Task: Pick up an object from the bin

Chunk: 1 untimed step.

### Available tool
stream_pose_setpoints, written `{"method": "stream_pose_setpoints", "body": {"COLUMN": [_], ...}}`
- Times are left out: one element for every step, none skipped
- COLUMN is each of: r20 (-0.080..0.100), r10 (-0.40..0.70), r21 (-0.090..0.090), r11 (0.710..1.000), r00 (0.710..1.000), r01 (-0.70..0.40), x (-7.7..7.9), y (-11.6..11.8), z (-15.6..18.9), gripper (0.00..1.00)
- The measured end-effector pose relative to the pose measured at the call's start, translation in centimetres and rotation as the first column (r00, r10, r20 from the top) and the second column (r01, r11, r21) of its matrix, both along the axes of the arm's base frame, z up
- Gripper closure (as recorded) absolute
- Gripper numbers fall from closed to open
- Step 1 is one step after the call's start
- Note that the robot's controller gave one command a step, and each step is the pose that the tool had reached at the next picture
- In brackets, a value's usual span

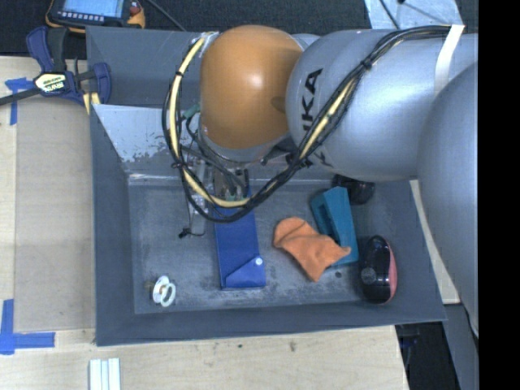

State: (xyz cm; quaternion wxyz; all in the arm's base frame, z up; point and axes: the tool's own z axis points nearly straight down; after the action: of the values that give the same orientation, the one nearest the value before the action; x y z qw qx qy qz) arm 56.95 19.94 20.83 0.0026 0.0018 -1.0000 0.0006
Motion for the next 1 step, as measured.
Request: {"method": "stream_pose_setpoints", "body": {"r20": [0.008], "r10": [-0.004], "r21": [0.002], "r11": [1.0], "r00": [1.0], "r01": [0.004], "x": [0.15], "y": [-0.11], "z": [0.53], "gripper": [0.0]}}
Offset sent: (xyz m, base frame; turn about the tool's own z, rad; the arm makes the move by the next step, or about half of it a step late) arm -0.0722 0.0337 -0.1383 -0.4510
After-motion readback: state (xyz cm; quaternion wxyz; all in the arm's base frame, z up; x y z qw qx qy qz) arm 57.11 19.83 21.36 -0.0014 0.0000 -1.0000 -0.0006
